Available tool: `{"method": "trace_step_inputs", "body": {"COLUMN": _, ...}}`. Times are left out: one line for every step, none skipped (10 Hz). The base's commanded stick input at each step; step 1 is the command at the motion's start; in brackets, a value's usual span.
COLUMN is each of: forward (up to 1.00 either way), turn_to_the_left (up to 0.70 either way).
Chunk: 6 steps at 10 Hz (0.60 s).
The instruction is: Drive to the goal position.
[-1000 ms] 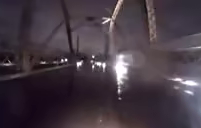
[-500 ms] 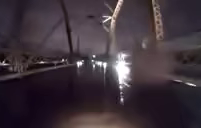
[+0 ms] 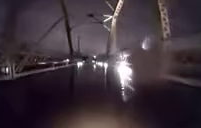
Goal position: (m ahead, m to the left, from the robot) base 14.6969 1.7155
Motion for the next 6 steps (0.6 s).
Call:
{"method": "trace_step_inputs", "body": {"forward": 1.0, "turn_to_the_left": 0.0}}
{"method": "trace_step_inputs", "body": {"forward": 1.0, "turn_to_the_left": 0.0}}
{"method": "trace_step_inputs", "body": {"forward": 1.0, "turn_to_the_left": 0.0}}
{"method": "trace_step_inputs", "body": {"forward": 1.0, "turn_to_the_left": 0.0}}
{"method": "trace_step_inputs", "body": {"forward": 1.0, "turn_to_the_left": 0.0}}
{"method": "trace_step_inputs", "body": {"forward": 1.0, "turn_to_the_left": 0.0}}
